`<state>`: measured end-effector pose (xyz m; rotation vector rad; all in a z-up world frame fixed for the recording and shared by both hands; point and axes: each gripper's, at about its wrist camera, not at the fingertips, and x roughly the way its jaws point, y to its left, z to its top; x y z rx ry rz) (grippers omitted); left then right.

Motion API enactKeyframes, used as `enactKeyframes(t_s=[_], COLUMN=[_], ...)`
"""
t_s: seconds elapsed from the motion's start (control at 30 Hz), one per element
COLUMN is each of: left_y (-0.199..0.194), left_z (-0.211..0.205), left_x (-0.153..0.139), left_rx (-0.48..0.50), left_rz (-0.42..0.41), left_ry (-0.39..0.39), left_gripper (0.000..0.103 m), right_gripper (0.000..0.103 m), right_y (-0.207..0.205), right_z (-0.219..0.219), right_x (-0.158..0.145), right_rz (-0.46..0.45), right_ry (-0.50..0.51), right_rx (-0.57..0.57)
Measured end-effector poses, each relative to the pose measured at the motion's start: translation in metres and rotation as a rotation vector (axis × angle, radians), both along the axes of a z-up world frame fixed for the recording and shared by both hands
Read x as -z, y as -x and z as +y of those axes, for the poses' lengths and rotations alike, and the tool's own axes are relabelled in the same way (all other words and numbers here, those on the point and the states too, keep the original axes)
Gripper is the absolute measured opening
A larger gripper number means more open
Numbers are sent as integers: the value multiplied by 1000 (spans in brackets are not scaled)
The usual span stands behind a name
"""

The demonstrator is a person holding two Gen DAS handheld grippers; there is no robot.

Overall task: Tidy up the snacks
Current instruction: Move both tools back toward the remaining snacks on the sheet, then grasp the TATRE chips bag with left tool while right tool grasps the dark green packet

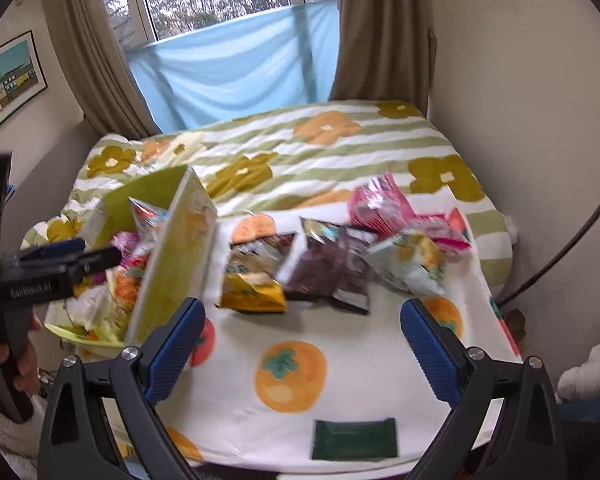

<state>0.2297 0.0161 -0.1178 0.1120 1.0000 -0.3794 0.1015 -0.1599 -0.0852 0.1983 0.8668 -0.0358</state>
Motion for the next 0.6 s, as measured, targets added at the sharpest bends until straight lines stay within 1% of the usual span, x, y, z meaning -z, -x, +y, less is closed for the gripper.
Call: enactKeyframes(t_s=[0.1,0.2,0.27,0.33,0.43,0.53,0.6], left_y=[-4,-15,-22,-30,-43,-56,-65], left_z=[-39,-70,-80,-91,-103,-111,-116], left_x=[11,27,38,47,60,72,82], left_rx=[13,10,2,1,4,18,30], left_rz=[32,92,117,134,158,184,203], left_ry=[-57,-89,-101,-130,-185,-205,-235], left_gripper=[95,95,95,95,95,95,95], right_gripper=[98,98,98,98,98,98,98], right_y=[9,14,19,24,36,43,44], right_z=[-21,-36,-43,-46,-45,-39,-36], right_x=[14,33,48,63,83,97,107], right_rz=[23,74,126,170,200,230,251], right_ry=[-12,-33,-33,-31,-14,12,16], right_rx=[-16,-43,-46,-44,-40,-23,-9])
